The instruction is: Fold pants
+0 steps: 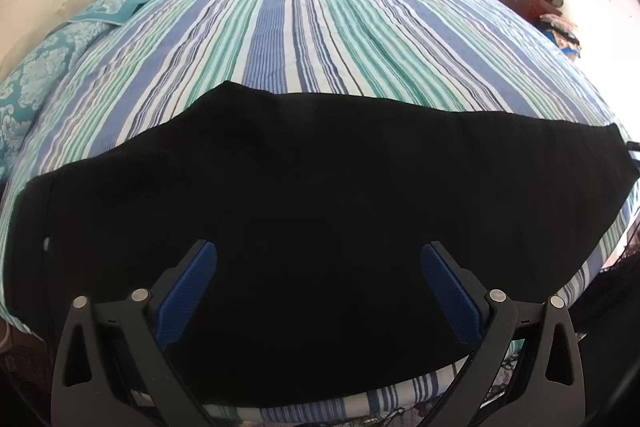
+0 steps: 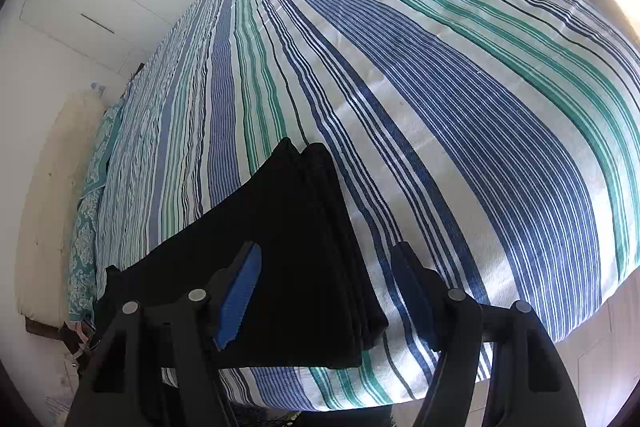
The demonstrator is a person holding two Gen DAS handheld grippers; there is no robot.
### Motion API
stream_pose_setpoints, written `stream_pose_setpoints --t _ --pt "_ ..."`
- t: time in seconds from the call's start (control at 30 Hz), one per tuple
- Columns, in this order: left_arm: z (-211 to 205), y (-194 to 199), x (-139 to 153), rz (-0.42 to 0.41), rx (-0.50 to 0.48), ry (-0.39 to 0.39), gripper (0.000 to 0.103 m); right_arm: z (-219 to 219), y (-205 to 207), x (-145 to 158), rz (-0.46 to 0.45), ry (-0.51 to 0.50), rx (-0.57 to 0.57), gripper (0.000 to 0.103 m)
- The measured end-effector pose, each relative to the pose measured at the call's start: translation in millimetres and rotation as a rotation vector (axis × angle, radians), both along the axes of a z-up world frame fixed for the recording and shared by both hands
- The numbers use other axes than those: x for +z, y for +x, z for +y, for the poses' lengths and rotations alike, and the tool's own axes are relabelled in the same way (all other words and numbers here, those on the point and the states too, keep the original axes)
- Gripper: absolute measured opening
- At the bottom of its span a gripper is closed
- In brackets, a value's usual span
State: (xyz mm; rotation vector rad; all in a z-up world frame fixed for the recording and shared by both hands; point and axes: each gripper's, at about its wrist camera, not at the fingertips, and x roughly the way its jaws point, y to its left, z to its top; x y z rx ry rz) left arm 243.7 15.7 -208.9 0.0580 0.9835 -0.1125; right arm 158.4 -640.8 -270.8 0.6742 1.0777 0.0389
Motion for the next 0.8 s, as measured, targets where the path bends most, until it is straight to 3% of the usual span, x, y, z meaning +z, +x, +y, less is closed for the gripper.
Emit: stream_pose_setpoints --t 0.1,0.2,0.27,0.4,0.53,0.63,0.8 --pt "-1 -3 -3 0.01 0.007 0.014 0.102 1 15 -9 0.021 0.0 0.076 0.058" --pt "-1 -4 -6 0.021 0.013 0.026 0.102 4 25 -20 0.035 0.074 0.161 0.043" --pt "-1 -5 -11 0.032 0.018 0.041 0.102 5 30 -25 0.055 0.099 0.201 0.041" --pt "0 -6 -16 0.049 0.021 0.052 0.102 7 30 -24 0.07 0.161 0.195 0.017" --pt "3 -8 -10 0.03 0.023 0.024 0.102 22 15 0 -0.007 0.209 0.164 0.016" --pt "9 -9 -6 0.012 0.03 -0.008 0.102 48 5 33 -0.123 0.292 0.153 0.016" --pt "23 -9 2 -0.014 0.061 -0.075 0.102 136 5 79 -0.245 0.461 0.198 0.015"
